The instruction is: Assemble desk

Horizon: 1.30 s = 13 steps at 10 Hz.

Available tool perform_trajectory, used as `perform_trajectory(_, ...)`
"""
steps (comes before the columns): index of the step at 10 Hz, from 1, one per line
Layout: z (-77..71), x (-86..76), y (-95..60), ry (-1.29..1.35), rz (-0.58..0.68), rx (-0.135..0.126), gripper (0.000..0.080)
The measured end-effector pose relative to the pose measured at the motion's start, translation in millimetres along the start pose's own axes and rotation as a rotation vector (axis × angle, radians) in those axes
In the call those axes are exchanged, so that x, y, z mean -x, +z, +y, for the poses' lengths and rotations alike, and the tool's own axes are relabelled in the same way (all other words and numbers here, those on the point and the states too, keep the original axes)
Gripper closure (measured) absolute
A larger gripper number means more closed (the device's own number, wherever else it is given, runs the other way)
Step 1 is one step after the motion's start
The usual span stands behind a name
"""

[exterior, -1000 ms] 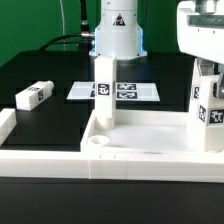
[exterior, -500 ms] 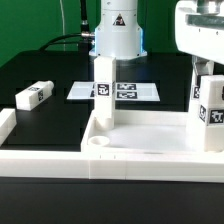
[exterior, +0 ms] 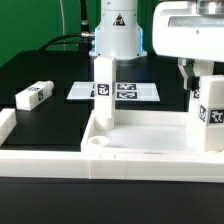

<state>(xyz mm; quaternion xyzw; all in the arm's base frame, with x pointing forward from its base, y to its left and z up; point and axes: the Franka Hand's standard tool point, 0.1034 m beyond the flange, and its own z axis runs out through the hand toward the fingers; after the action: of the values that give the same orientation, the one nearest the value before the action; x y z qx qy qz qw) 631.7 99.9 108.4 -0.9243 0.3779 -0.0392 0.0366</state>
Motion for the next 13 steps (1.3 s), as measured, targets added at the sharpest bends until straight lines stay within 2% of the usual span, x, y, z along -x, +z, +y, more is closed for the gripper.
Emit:
perform_trajectory(7, 2.1, -4.7, -0.9, -0.577, 0.008, 0.011, 0.0151)
perform_trajectory(11, 3.8, -5.2, 0.2, -0.768, 0.020, 0.037, 0.0151)
perform_trajectory(12, 4.9, -5.9, 0.5, -0.794, 0.020, 0.040, 0.0259)
perform_trajectory(13, 5.0, -5.9, 0.5, -0.793, 0.020, 0.040, 0.0259)
